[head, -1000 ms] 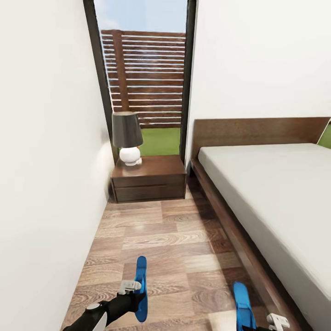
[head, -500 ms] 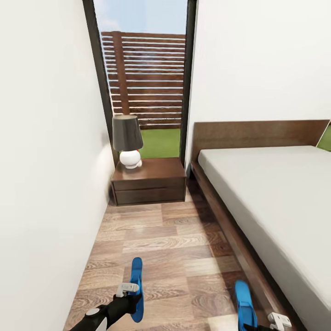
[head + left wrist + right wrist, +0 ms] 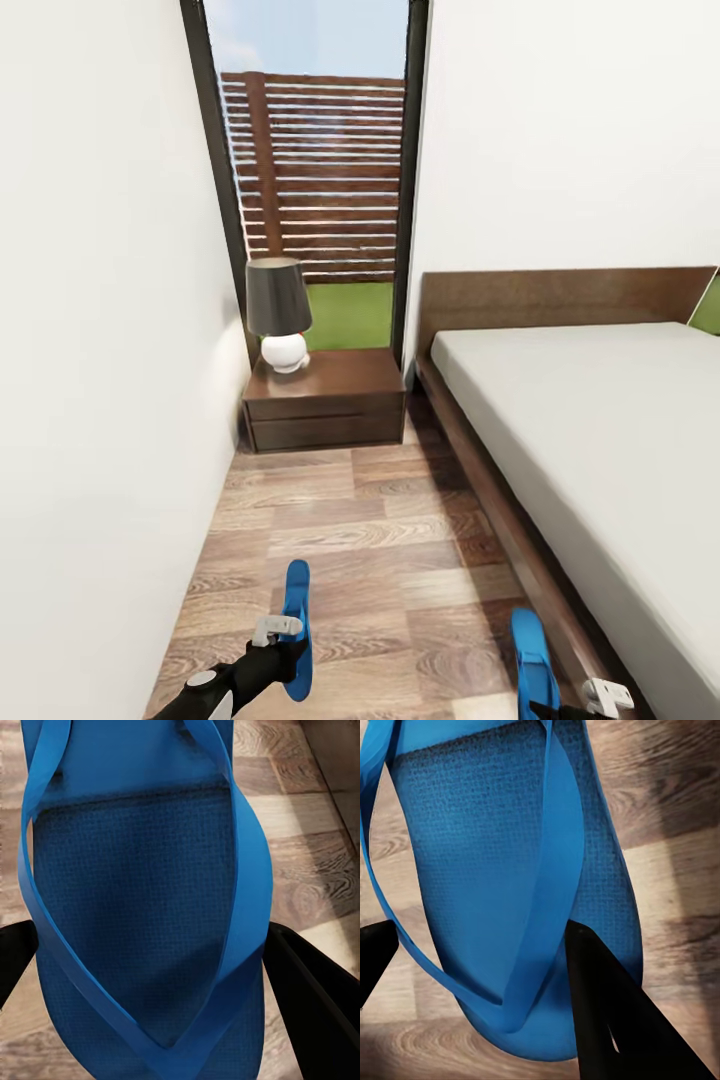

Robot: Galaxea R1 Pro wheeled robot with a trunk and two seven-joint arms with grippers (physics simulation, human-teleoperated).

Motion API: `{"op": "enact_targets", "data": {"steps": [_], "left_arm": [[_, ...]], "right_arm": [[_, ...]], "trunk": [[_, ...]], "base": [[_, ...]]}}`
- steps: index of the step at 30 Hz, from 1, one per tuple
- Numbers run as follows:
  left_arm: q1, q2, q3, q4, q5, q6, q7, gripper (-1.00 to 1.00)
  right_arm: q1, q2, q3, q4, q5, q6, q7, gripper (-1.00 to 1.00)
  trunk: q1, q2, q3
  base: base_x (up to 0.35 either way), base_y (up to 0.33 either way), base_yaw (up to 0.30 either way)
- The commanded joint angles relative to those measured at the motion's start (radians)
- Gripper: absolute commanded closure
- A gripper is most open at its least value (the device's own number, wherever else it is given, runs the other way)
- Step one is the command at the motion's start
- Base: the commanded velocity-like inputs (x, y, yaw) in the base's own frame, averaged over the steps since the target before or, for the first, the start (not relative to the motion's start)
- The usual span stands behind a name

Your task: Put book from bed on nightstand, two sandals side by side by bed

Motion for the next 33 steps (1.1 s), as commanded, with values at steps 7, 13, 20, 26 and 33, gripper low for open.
{"op": "enact_targets", "data": {"steps": [7,13,20,26,33], "left_arm": [[-0.001,-0.001,-0.001,0.003,0.007,-0.001,-0.003,1.00],[-0.001,-0.002,-0.001,0.021,0.007,0.000,-0.001,1.00],[-0.001,-0.001,0.000,0.219,0.001,-0.089,0.000,1.00],[-0.001,0.002,0.000,0.275,0.001,-0.119,-0.001,1.00],[-0.001,0.009,-0.001,0.278,0.001,-0.122,0.000,1.00]], "right_arm": [[0.000,0.000,-0.004,0.000,-0.002,0.005,0.006,1.00],[0.000,0.027,-0.003,0.062,0.000,0.005,0.004,1.00],[0.000,0.072,-0.004,0.163,0.002,-0.003,-0.048,1.00],[0.000,0.073,-0.004,0.182,0.004,-0.010,-0.056,1.00],[0.000,0.073,-0.004,0.185,0.003,-0.010,-0.056,1.00]], "trunk": [[-0.027,0.049,0.023],[-0.050,0.091,0.041],[-0.077,0.140,0.063],[-0.100,0.182,0.082],[-0.127,0.231,0.104]], "base": [[0.000,0.000,0.180],[0.000,0.000,0.023],[0.000,0.000,0.001],[0.000,0.000,0.000],[0.000,0.000,0.000]]}}
